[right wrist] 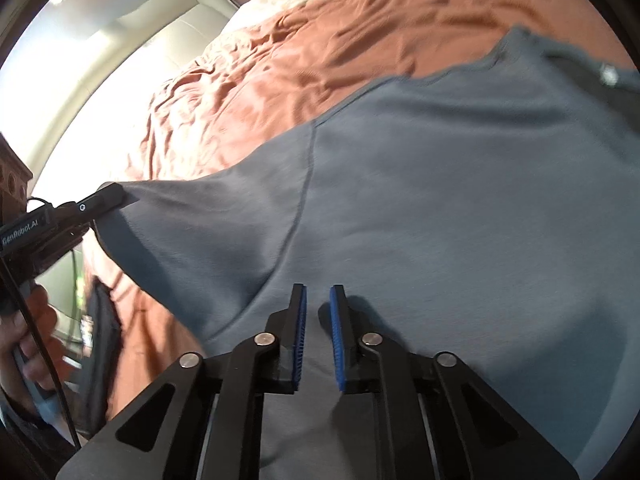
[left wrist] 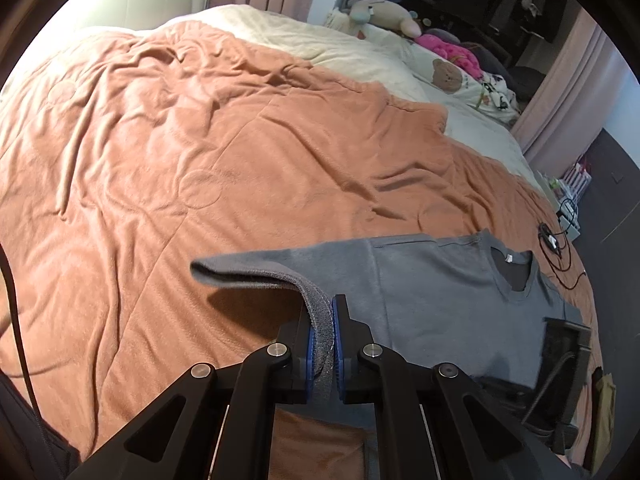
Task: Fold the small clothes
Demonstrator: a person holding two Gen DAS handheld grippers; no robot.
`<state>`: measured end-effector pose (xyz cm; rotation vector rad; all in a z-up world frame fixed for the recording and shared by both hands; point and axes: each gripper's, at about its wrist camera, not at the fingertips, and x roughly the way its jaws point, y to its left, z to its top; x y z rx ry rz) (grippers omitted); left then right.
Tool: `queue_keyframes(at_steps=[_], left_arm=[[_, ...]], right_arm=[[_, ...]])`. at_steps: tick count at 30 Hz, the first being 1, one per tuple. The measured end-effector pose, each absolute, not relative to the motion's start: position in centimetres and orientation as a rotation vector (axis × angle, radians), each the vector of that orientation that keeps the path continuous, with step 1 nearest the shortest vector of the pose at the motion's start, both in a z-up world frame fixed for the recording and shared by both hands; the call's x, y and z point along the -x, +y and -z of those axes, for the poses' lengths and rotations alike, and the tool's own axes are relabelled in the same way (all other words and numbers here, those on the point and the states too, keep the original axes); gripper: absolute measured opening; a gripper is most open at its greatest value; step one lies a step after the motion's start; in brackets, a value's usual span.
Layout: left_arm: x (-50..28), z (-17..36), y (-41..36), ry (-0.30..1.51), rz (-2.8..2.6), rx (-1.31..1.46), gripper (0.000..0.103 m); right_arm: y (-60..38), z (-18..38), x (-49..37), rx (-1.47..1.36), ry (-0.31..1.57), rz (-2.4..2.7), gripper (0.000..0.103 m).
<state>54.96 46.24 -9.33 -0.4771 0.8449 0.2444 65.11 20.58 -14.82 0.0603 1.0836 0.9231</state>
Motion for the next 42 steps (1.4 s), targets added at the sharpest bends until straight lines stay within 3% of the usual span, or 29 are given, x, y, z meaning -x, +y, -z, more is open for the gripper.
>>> queue_keyframes(at_steps=[9,16,18,19,20,22,35,38,40,42], left_arm=[[-55.2,8.9,45.1,0.835,-0.194,0.486,0.006],[-55.4,8.2,43.3,0.841,-0.136,0.489,0.006],[-55.6,8.0,42.6,0.844,-0.115,0.488,0.006],[-55.7,8.0,42.3,0.845,-0.104,0.485,0.006],[-55.9,7.9,41.7,0.844,-0.087,0.479,0.006],[-56.3,7.9,41.0,0.847,-0.070,0.477,0.006],[-59.8,10.4,32.6,0.957,0.115,0.416,0.006],[-60.0,10.9,30.8,1.001,0.165,0.388,0.019],[-59.7,10.6,30.4,0.996,0.176,0.382,0.044],[-59.1,10.0,30.7,0.973,0.158,0.375,0.051]], right_arm=[[23.8,17.7,-66.8,-0.156,1.186,-0.932,0.003],[25.2,16.7,-66.5,-0.083,1.170,-0.919,0.003],[24.6,16.1,-66.6,-0.062,1.161,-0.904,0.007],[24.4,15.5,-66.6,-0.062,1.152,-0.904,0.018],[23.8,15.1,-66.5,-0.062,1.143,-0.905,0.039],[22.3,14.1,-66.2,-0.054,1.111,-0.888,0.060],[12.1,9.3,-67.9,-0.036,1.020,-0.723,0.060],[10.7,8.7,-67.9,-0.032,1.018,-0.693,0.060],[10.2,8.4,-67.8,-0.026,1.014,-0.684,0.061],[10.4,8.2,-67.6,-0.020,1.013,-0.682,0.067]])
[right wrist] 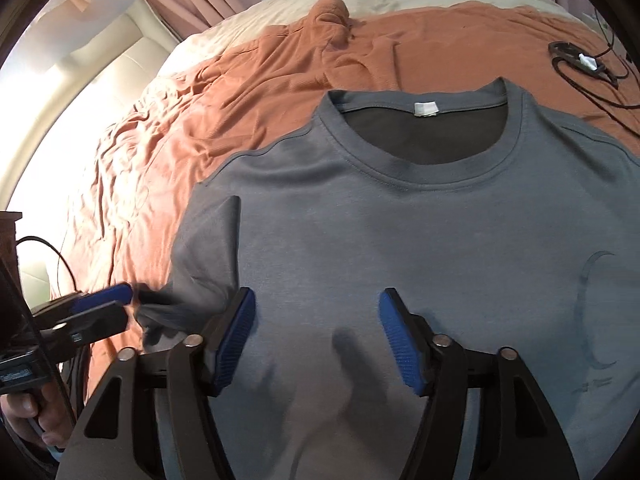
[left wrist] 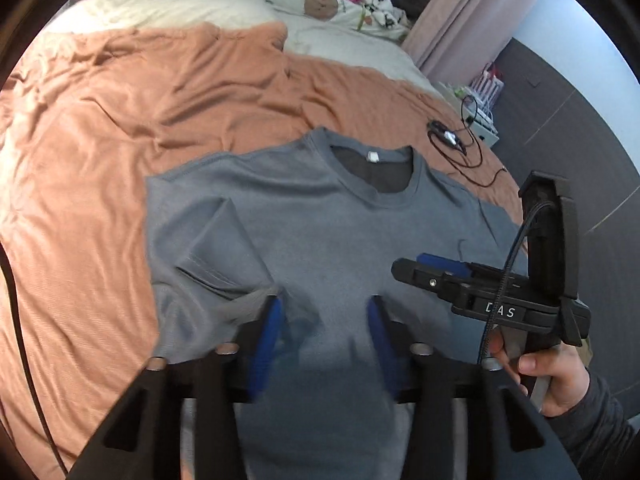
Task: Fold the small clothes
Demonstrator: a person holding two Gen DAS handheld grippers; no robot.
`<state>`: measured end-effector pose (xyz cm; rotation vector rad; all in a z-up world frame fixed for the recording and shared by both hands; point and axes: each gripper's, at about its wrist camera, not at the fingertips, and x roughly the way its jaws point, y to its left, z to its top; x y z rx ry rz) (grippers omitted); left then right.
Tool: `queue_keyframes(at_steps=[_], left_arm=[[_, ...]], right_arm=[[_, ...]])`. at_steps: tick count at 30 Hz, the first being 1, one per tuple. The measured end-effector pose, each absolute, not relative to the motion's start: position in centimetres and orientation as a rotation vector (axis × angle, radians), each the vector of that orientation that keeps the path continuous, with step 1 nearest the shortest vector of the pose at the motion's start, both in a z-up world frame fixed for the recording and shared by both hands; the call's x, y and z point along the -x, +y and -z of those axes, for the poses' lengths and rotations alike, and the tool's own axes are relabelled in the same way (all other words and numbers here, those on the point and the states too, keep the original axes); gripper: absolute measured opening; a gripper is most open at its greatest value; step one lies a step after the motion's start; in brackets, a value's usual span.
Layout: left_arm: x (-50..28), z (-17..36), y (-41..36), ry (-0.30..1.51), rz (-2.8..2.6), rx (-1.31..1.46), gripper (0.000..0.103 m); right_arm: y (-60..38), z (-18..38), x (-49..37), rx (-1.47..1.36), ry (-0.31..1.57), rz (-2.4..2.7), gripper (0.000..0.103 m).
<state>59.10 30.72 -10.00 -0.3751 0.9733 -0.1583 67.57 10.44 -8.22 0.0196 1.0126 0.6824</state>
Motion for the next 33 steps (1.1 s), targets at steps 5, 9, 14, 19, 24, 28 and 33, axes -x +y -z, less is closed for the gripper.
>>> queue_keyframes(at_steps=[5,9,14,19,24,28,33], left_arm=[[-58.0,10.0,33.3,0.963,0.073,0.406,0.051],[-57.3,11.2,35.8,0.988,-0.029,0.404,0.051],[-56.0,12.6,37.9,0.999,-0.062,0.411,0.051],[-55.7,14.6,38.7,1.026,-0.065,0.410,0.050],[-55.2,15.8,39.4,1.045,-0.084,0.397,0.049],[-54.4,16.3,40.8,1.045,-0.121,0.410,0.049],[-53.5,16.8,42.1,1.049,-0.144,0.431,0.049]], right_arm=[[10.8,7.9,-67.2,-0.024,1.015,-0.721,0.069],[11.1,8.6,-68.5,-0.052,1.027,-0.755,0.068],[14.3,9.8,-69.1,0.015,1.012,-0.776,0.068],[18.2,10.1,-69.1,0.117,0.981,-0.791,0.068],[22.8,11.0,-68.9,0.244,0.984,-0.780,0.069],[25.4,12.0,-68.7,0.298,0.997,-0.806,0.070],[27.5,13.4,-67.9,0.390,0.999,-0.821,0.072]])
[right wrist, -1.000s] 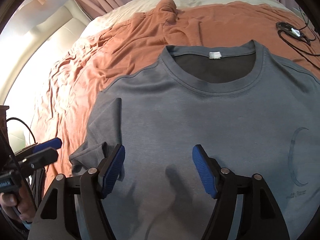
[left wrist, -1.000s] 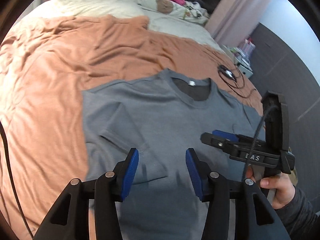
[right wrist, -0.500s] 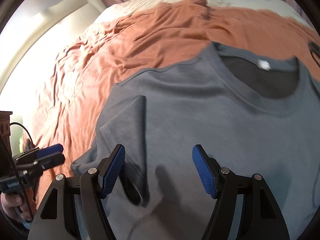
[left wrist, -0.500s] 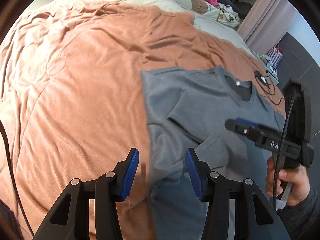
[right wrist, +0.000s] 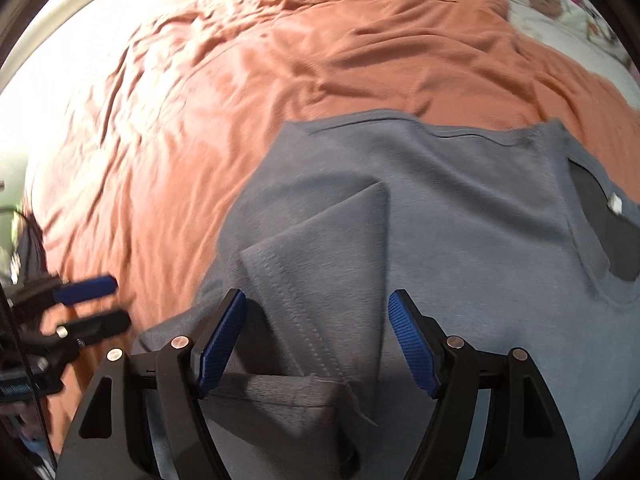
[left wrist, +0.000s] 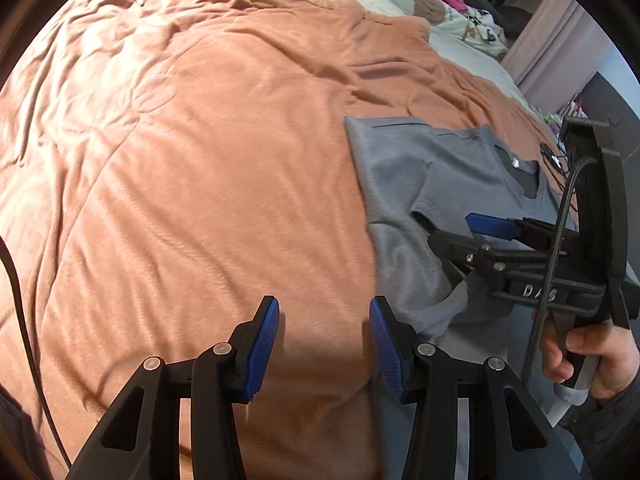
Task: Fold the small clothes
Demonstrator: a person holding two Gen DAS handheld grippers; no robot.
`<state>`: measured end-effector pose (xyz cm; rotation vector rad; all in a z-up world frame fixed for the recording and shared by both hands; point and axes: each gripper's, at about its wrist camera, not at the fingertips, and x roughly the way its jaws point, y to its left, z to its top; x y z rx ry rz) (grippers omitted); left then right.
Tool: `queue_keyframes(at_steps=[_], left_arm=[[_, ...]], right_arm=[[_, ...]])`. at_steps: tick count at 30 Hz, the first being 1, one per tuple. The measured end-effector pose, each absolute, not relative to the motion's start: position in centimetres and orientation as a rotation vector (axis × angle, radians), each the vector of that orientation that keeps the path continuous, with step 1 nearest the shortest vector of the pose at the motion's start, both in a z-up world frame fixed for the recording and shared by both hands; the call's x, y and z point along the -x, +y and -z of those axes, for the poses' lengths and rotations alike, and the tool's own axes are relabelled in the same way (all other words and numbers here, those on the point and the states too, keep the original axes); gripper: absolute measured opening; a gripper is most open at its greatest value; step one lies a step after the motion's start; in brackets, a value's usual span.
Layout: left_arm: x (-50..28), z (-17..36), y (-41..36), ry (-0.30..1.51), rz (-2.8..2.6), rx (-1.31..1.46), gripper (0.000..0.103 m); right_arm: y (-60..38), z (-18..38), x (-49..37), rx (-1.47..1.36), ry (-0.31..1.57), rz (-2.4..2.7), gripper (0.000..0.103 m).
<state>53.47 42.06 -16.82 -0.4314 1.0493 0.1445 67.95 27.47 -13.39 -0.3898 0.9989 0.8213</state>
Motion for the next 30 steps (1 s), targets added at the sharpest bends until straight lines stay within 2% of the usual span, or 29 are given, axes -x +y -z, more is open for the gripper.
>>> queue_keyframes(at_steps=[3,7,11,18,24,30], left_arm=[[-53.2,16.8,42.1,1.048,-0.132,0.441,0.049],[-53.2,16.5,41.6,1.043,-0.119,0.432,0.049],[-53.4,16.3,41.4,1.035,-0.118,0.436,0.049],[-54.0,16.4,40.9,1.032,-0.109,0.429,0.049],[-54.4,16.3,40.7,1.024,-0.111,0.431,0.049],[-54.9,16.6,40.0,1.037,-0.108,0.411,0.049]], right_arm=[[27.5,13.7,-67.9,0.460,0.961,-0.751,0.072],[25.4,12.6,-69.4,0.389,0.945,-0.648,0.072],[22.2,11.8,-71.5,0.351,0.930,-0.531,0.066],[18.8,11.2,-73.1,0.281,0.935,-0.484,0.066],[18.4,12.1,-74.0,0.153,0.999,-0.628,0.066],[20.6,15.6,-76.2,0.030,1.101,-0.680,0.066]])
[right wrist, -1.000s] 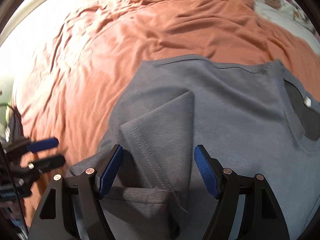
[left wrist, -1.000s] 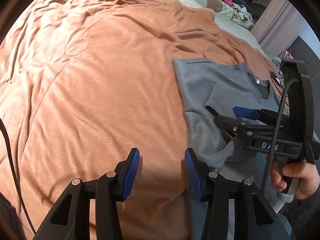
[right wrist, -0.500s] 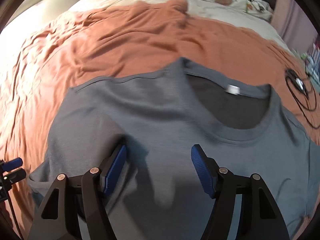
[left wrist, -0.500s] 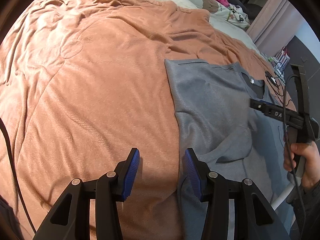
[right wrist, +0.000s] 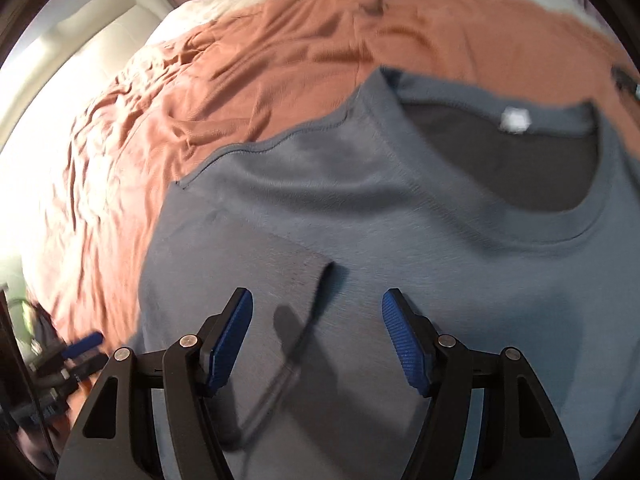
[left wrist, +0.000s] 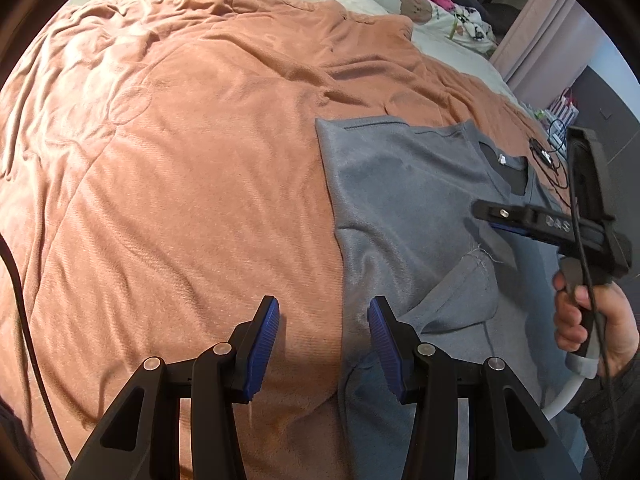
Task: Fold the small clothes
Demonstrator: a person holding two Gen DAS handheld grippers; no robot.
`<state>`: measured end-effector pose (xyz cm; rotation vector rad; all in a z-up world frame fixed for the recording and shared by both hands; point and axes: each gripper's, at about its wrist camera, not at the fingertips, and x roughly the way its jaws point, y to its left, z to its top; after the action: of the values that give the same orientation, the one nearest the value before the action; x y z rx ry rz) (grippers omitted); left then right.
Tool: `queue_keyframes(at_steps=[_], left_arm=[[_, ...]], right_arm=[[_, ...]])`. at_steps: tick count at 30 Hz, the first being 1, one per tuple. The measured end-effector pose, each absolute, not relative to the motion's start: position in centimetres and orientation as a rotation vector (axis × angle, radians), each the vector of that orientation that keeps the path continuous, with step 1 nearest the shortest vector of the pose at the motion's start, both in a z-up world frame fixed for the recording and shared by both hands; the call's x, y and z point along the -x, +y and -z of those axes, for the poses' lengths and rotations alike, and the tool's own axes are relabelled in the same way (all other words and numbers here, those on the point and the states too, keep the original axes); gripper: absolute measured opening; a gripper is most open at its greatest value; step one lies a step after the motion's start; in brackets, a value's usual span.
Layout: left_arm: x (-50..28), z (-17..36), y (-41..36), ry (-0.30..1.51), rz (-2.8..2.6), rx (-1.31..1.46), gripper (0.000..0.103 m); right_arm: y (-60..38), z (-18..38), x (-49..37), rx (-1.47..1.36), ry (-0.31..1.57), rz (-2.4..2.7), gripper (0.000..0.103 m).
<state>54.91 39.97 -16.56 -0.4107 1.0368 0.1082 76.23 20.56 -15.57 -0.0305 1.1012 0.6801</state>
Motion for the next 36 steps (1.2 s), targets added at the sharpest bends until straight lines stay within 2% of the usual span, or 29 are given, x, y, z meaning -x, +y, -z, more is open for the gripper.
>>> queue_keyframes(at_steps=[1,3,4,5,9,16,18,22,23,34,35,36], left_arm=[[-55.0,16.6,39.9,1.039,-0.109,0.407,0.049],[-55.2,16.6,39.8,1.040,-0.111,0.398,0.049],[-55.2,16.6,39.7,1.040,-0.111,0.394,0.049],[-55.2,16.6,39.7,1.041,-0.110,0.392,0.049],[-55.2,16.7,39.4,1.040,-0.100,0.396,0.049],[-54.9,17.4,38.4,1.056,-0.070,0.403,0.049],[-54.7,17.6,38.2,1.060,-0.060,0.394,0.049],[-54.4,18.2,38.0,1.075,-0.044,0.399,0.049],[-54.2,18.3,38.1,1.075,-0.037,0.405,0.049],[-54.3,18.6,37.3,1.077,0.030,0.462,0.048],[-54.2,18.7,37.2,1.081,0.032,0.458,0.044],[-54.2,18.9,37.1,1.087,0.031,0.453,0.026]], right_arm=[[20.7,15.7,-76.6,0.015,1.103,-0.681,0.064],[21.1,15.7,-76.7,0.027,1.088,-0.673,0.037],[21.3,15.7,-77.0,0.036,1.090,-0.667,0.016],[21.3,15.7,-77.2,0.034,1.093,-0.663,0.008],[21.2,14.4,-76.4,0.081,1.018,-0.651,0.003],[21.1,13.7,-75.5,0.181,0.956,-0.535,0.004],[21.3,14.0,-75.7,0.183,0.989,-0.528,0.011],[20.3,13.9,-75.5,0.153,1.007,-0.550,0.058],[20.2,13.8,-75.5,0.152,1.001,-0.557,0.060],[17.4,14.2,-75.7,0.074,1.034,-0.611,0.060],[17.4,14.3,-76.0,0.065,1.031,-0.609,0.060],[17.4,14.4,-76.4,0.049,1.031,-0.605,0.060]])
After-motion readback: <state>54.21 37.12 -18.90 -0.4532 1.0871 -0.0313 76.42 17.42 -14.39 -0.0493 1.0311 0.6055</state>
